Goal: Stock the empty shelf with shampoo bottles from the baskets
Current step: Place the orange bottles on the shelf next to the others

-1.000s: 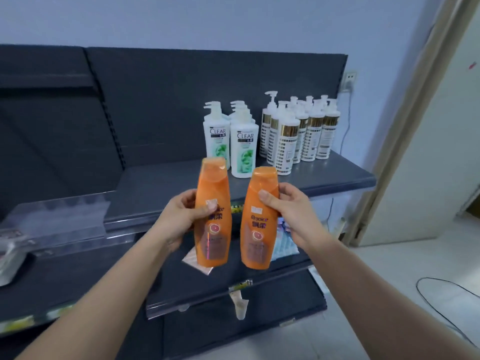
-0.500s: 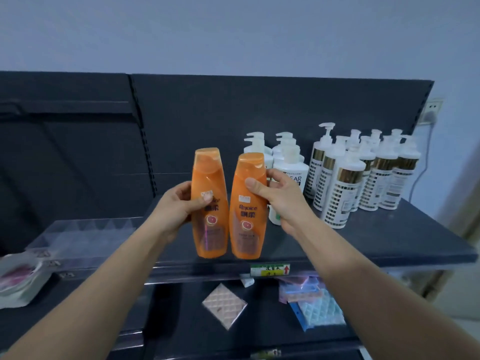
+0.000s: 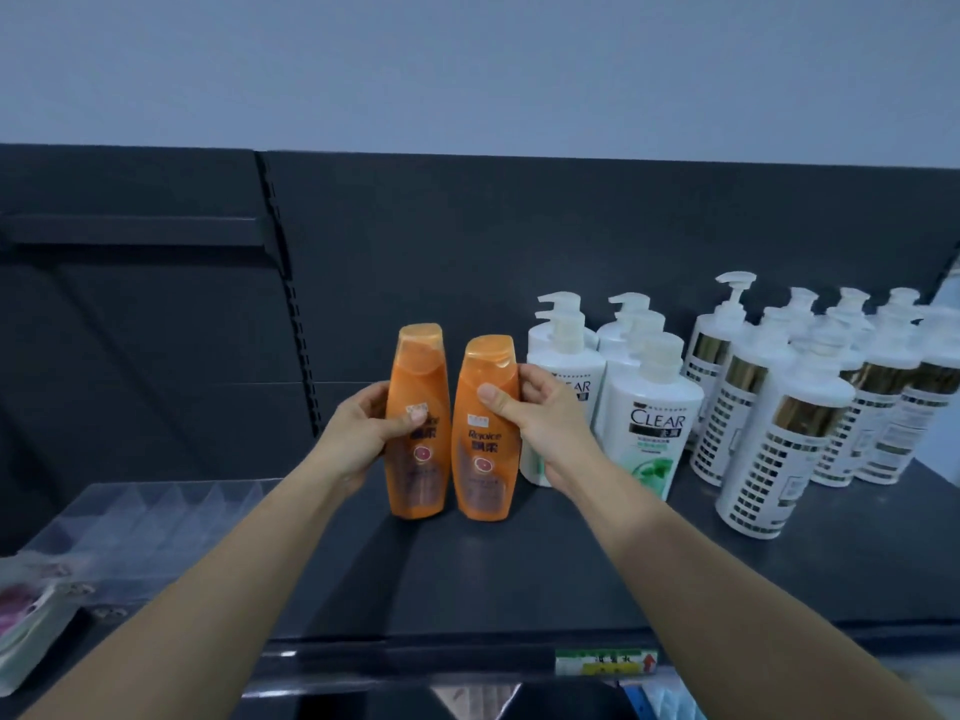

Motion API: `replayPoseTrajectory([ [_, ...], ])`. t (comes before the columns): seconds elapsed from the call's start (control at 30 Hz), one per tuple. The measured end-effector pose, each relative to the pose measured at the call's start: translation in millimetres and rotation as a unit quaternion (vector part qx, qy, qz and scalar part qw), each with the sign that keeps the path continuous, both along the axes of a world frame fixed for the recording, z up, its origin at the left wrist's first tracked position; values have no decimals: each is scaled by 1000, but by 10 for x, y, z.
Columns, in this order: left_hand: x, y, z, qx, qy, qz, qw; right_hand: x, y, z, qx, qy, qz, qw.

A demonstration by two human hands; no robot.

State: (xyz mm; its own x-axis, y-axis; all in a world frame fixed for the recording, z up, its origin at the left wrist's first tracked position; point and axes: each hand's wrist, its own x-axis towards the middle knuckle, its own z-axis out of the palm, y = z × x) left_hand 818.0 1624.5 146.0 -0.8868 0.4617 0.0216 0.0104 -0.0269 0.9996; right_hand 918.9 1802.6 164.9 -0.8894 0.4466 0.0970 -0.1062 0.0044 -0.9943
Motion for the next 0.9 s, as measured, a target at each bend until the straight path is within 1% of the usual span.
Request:
replayPoseTrajectory([
  [0.27, -696, 80, -113, -7, -5, -21, 1000, -602, -6, -110, 15, -2, -32, 999],
  [0.47, -941, 124, -180, 8, -11, -46, 999, -872, 3, -140, 29, -5, -51, 998],
  [0.6, -993, 110, -213, -7, 20, -61, 998, -939, 35, -209, 107, -33, -72, 991],
  [0.67, -1012, 79, -234, -49, 67, -63, 995, -940, 40, -289, 148, -54, -79, 984],
  [0.77, -1036, 64, -280, -148, 138, -46, 978, -958, 4, -448, 239, -119, -125, 955],
  [0.83, -1032, 92, -291, -178, 159, -12, 971, -975, -35, -509, 286, -151, -157, 933],
  [0.9, -1028, 138, -281, -194, 181, 11, 964, -991, -63, -515, 303, -154, -175, 924],
])
